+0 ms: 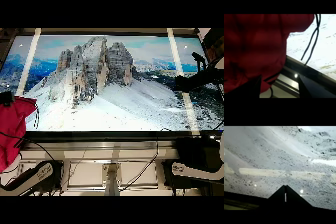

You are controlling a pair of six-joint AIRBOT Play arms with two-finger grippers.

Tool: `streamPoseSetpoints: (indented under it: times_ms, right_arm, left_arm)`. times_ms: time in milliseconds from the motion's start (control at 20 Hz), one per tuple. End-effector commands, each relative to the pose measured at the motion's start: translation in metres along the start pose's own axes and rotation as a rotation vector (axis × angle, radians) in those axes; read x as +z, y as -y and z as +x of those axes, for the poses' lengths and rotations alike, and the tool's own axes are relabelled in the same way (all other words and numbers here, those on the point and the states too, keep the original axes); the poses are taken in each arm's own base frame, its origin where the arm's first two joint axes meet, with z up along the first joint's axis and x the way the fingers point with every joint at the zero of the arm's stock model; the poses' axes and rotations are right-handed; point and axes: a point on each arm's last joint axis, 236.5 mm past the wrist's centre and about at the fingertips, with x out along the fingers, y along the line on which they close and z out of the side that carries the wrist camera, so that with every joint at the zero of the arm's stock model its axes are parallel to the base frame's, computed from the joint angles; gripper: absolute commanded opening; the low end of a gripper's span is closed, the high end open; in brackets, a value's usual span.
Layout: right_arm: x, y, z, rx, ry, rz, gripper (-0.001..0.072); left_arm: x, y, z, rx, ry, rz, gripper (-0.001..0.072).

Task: Fold the clothes and pants, and hang the long-sleeved shirts on hangers.

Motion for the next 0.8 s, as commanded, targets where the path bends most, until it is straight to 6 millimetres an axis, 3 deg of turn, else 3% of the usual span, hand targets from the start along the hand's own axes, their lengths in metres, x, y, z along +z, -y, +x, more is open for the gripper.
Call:
streamPoseSetpoints:
  times_ms: [0, 100, 250, 300, 500, 750]
  right_arm:
    - [0.013, 0.0, 0.0, -0.003, 0.055, 0.001, 0.0017]
    - [0.016, 0.0, 0.0, -0.003, 0.069, 0.003, 0.0017]
    - [0.017, 0.0, 0.0, -0.003, 0.069, 0.003, 0.0017]
    - [0.017, 0.0, 0.0, -0.003, 0.069, 0.003, 0.0017]
    - [0.016, 0.0, 0.0, -0.003, 0.069, 0.003, 0.0017]
    - [0.016, 0.0, 0.0, 0.0, 0.069, 0.003, 0.0017]
  left_arm:
    - [0.014, -0.062, -0.004, 0.236, 0.059, 0.005, 0.0511]
    - [0.012, -0.076, -0.003, 0.288, 0.044, 0.005, 0.0645]
    - [0.014, -0.073, 0.011, 0.285, 0.009, 0.02, 0.0651]
    - [0.016, -0.072, 0.018, 0.288, -0.002, 0.034, 0.0695]
    - [0.03, -0.08, 0.047, 0.357, -0.037, 0.099, 0.0694]
    - [0.042, -0.065, 0.091, 0.339, -0.065, 0.111, 0.0694]
